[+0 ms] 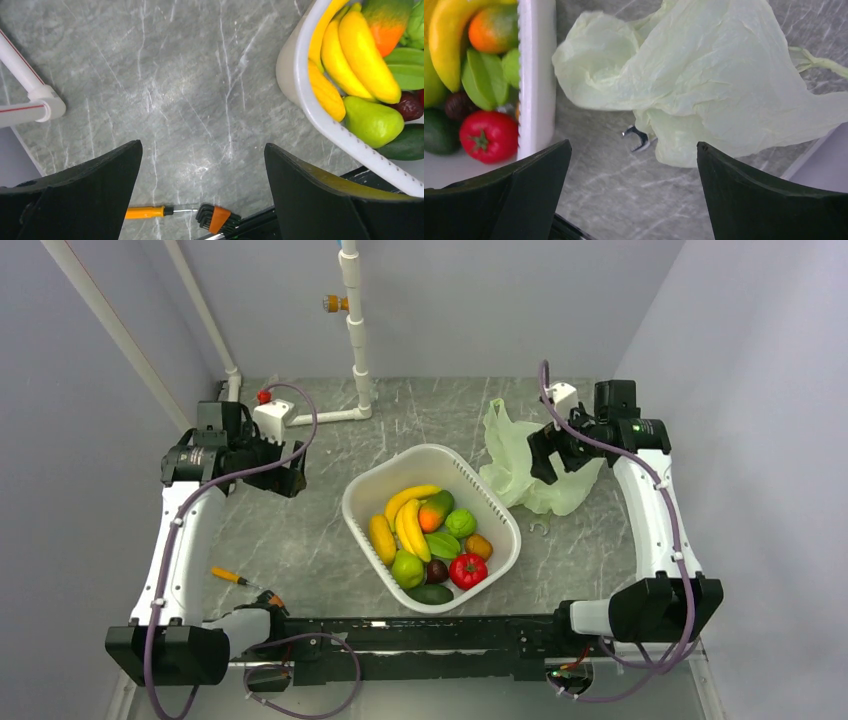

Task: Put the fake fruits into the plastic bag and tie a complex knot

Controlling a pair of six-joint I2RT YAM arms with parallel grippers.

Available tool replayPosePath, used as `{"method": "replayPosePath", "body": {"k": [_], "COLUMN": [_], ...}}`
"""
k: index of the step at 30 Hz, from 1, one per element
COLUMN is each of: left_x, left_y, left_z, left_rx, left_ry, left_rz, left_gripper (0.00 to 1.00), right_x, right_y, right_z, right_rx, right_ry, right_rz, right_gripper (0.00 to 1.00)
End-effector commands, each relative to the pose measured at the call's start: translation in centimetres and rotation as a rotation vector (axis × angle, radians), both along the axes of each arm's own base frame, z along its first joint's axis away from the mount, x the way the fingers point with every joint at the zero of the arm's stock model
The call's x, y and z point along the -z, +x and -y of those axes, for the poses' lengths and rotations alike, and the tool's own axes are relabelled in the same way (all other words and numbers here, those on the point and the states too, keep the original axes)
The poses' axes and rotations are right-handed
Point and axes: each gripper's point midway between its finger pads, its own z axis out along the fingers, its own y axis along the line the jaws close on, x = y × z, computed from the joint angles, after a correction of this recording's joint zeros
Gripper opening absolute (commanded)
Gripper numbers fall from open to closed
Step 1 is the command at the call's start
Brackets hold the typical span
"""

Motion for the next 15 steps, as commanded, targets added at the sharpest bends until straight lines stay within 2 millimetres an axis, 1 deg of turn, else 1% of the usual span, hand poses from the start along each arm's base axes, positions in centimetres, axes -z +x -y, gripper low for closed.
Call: {"method": "replayPosePath", "body": {"k": [1,4,7,10,11,13,15], "left_x": [-3.7,-4.3,-4.7,-5.0,-5.0,-4.9,-4.9], "left_y": [0.9,1.1,1.4,1.7,1.8,1.8,1.8], "left_z": [0.9,1.3,1.6,1.9,2.0,2.2,2.4], "left_rx": [0.015,0.021,0.030,0.036,0.039,0.046,0.052], "left_ry": [-0.053,-0.073,-0.092,-0.108,-0.113,-0.123,-0.131], "left_rz": [0.084,0.080,0.082,0.075,0.072,0.065,0.062], "left_gripper": [0.99,0.99,0.99,0.99,0.99,0.99,0.99], "right_x": [0.0,2.3,4.6,7.2,8.4,10.0,11.3], "right_y": [-4.5,-8.4,-11.0,-13.3,-14.1,-15.4,-15.5], "right_z": [1.1,2.2,3.3,4.2,4.2,3.3,2.5], "right_rx": [-0.230,-0.351,-0.440,-0.532,-0.566,-0.643,-0.655], "right_ry": [-0.163,-0.250,-0.314,-0.379,-0.387,-0.396,-0.393], "right_rz": [-0.045,-0.155,-0.246,-0.281,-0.299,-0.314,-0.306], "right_gripper": [1.00,1.00,1.00,1.00,1.00,1.00,1.00]}}
